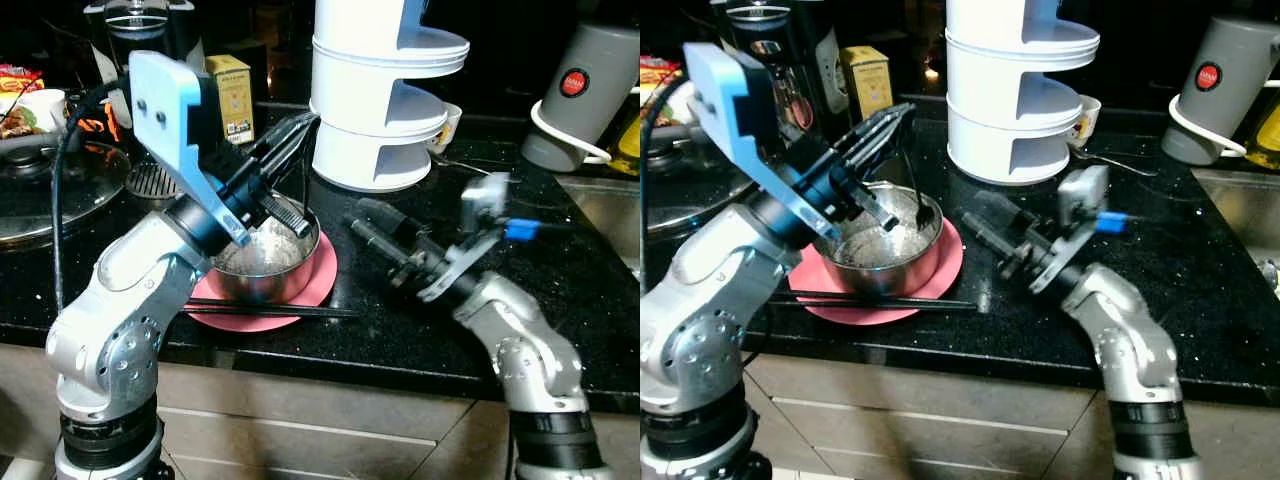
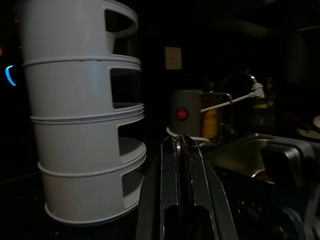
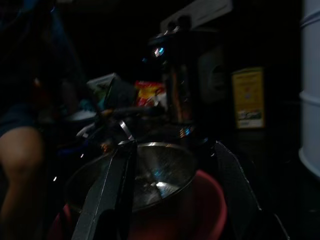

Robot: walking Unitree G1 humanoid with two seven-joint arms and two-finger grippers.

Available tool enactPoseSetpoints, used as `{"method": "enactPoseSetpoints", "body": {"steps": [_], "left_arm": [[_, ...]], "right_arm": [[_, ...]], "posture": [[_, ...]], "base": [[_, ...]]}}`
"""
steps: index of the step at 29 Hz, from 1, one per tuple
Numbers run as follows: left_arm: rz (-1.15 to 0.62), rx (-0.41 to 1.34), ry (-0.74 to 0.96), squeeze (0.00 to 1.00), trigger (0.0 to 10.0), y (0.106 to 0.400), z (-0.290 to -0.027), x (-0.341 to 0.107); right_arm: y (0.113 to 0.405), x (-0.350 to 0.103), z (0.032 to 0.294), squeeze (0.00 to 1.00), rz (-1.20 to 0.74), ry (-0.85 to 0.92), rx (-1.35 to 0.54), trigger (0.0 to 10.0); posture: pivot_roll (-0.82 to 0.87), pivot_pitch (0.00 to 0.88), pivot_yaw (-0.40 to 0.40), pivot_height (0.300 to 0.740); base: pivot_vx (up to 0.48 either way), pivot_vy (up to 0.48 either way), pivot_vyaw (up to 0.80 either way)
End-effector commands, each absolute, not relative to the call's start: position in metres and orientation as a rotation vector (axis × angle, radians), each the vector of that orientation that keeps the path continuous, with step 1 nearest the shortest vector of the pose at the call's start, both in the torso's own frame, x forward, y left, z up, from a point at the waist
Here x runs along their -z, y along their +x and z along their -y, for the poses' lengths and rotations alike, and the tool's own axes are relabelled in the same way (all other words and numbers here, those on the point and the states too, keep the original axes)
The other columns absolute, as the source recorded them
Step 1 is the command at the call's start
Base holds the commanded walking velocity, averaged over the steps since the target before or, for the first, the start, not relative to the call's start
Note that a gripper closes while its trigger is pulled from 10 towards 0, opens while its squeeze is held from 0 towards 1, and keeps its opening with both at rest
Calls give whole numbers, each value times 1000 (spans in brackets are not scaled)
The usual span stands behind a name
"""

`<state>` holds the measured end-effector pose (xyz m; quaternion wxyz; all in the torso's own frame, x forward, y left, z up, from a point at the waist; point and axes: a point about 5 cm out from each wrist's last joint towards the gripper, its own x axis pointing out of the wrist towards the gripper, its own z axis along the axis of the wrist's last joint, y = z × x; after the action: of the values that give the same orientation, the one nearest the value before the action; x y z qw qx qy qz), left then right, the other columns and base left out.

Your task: Kitchen organization

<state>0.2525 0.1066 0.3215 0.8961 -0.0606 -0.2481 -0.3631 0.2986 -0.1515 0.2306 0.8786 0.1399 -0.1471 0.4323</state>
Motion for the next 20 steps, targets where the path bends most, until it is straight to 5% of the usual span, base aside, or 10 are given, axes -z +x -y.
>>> {"method": "enactPoseSetpoints", "body": {"steps": [1, 9, 20], "left_arm": [[540, 766, -123, 0, 0, 250, -108, -326], [564, 773, -112, 0, 0, 251, -106, -330], [701, 759, -79, 0, 0, 254, -103, -354]], "right_arm": [[300, -231, 155, 0, 323, 321, -876, 10000], [315, -235, 180, 0, 359, 356, -662, 10000], [318, -236, 186, 0, 384, 399, -620, 10000]], "posture": [[23, 0, -30, 740], [20, 0, -27, 740], [19, 0, -27, 740]], "base": [[0, 0, 0], [0, 0, 0], [0, 0, 0]]}}
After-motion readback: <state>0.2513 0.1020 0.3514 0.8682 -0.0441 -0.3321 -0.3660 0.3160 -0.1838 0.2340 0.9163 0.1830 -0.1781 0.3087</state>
